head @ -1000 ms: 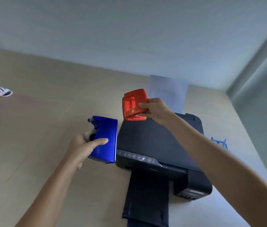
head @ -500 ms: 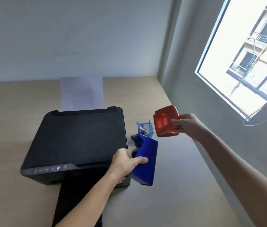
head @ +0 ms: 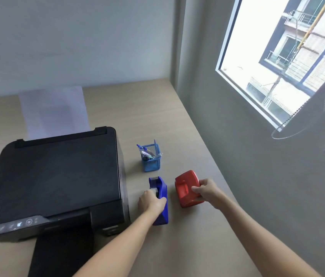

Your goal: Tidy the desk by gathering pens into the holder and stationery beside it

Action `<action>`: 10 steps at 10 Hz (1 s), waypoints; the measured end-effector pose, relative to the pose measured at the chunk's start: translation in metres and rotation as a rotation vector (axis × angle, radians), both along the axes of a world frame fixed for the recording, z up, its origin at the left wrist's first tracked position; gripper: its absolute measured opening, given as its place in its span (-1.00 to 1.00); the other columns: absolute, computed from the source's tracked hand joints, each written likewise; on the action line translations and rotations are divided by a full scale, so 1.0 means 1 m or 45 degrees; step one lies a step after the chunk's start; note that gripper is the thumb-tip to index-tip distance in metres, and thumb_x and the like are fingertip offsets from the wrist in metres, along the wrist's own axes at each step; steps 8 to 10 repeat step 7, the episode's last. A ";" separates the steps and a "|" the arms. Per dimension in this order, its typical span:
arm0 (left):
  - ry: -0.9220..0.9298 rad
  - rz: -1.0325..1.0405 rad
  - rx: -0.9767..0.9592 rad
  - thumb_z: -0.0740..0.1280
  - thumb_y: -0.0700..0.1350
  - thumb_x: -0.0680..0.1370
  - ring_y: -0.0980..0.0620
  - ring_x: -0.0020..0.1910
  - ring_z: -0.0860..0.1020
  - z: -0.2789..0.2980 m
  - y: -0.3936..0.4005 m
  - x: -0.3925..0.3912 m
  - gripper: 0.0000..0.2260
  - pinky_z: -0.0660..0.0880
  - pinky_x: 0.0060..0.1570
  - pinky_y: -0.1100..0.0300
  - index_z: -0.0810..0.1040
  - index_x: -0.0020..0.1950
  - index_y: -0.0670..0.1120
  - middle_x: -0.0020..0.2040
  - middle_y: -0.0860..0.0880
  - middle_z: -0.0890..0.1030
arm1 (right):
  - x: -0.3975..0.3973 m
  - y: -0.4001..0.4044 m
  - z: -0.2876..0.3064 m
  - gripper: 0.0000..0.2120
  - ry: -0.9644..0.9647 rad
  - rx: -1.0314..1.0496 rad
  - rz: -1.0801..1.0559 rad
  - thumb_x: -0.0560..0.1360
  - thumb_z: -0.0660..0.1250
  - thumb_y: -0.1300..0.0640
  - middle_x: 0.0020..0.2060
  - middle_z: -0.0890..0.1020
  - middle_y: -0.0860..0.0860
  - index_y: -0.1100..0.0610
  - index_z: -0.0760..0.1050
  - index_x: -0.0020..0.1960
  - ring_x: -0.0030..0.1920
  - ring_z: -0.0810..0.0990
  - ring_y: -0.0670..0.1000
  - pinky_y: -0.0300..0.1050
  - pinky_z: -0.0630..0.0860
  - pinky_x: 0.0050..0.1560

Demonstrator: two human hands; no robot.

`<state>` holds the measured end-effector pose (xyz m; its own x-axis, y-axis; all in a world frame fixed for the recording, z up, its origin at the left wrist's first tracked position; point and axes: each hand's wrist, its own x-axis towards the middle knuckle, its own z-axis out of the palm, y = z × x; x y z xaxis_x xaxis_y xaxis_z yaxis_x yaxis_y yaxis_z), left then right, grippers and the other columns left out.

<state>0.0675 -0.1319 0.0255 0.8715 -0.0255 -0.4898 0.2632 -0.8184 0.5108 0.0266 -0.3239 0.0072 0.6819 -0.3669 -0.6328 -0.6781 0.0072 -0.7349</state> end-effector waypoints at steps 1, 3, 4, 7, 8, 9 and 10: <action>0.052 0.041 0.066 0.44 -0.04 0.39 -0.14 0.12 0.61 -0.011 -0.012 -0.002 -0.70 0.54 -0.03 0.12 0.55 0.06 -0.13 0.13 -0.14 0.64 | 0.009 0.012 -0.013 -0.82 0.036 0.000 0.063 0.50 0.29 0.33 -0.22 0.61 0.20 0.37 0.50 0.08 -0.34 0.62 0.05 -0.17 0.65 -0.37; 0.089 0.126 -0.009 0.50 -0.04 0.34 -0.15 0.13 0.59 -0.012 -0.029 0.002 -0.52 0.58 0.05 0.05 0.50 0.18 -0.21 0.17 -0.18 0.59 | 0.023 0.020 -0.014 -0.83 0.091 -0.082 0.107 0.52 0.27 0.29 -0.16 0.61 0.19 0.31 0.51 0.10 -0.38 0.60 -0.01 -0.29 0.55 -0.49; 0.110 0.107 -0.005 0.50 -0.05 0.35 -0.14 0.18 0.57 -0.013 -0.029 0.004 -0.48 0.55 0.08 0.06 0.46 0.23 -0.22 0.22 -0.18 0.56 | 0.023 0.020 -0.015 -0.85 0.090 -0.079 0.114 0.53 0.27 0.29 -0.17 0.60 0.18 0.29 0.50 0.07 -0.35 0.60 0.00 -0.29 0.57 -0.46; 0.080 -0.048 -0.136 0.48 0.18 0.35 -0.12 0.30 0.47 0.008 -0.008 -0.012 -0.31 0.43 0.23 0.13 0.40 0.27 -0.24 0.29 -0.17 0.51 | 0.009 0.030 -0.004 -0.54 -0.007 -0.380 0.082 0.52 0.30 0.05 0.19 0.54 0.20 0.20 0.34 0.35 0.13 0.57 0.14 0.03 0.55 0.07; 0.080 -0.048 -0.136 0.48 0.18 0.35 -0.12 0.30 0.47 0.008 -0.008 -0.012 -0.31 0.43 0.23 0.13 0.40 0.27 -0.24 0.29 -0.17 0.51 | 0.009 0.030 -0.004 -0.54 -0.007 -0.380 0.082 0.52 0.30 0.05 0.19 0.54 0.20 0.20 0.34 0.35 0.13 0.57 0.14 0.03 0.55 0.07; 0.080 -0.048 -0.136 0.48 0.18 0.35 -0.12 0.30 0.47 0.008 -0.008 -0.012 -0.31 0.43 0.23 0.13 0.40 0.27 -0.24 0.29 -0.17 0.51 | 0.009 0.030 -0.004 -0.54 -0.007 -0.380 0.082 0.52 0.30 0.05 0.19 0.54 0.20 0.20 0.34 0.35 0.13 0.57 0.14 0.03 0.55 0.07; 0.080 -0.048 -0.136 0.48 0.18 0.35 -0.12 0.30 0.47 0.008 -0.008 -0.012 -0.31 0.43 0.23 0.13 0.40 0.27 -0.24 0.29 -0.17 0.51 | 0.009 0.030 -0.004 -0.54 -0.007 -0.380 0.082 0.52 0.30 0.05 0.19 0.54 0.20 0.20 0.34 0.35 0.13 0.57 0.14 0.03 0.55 0.07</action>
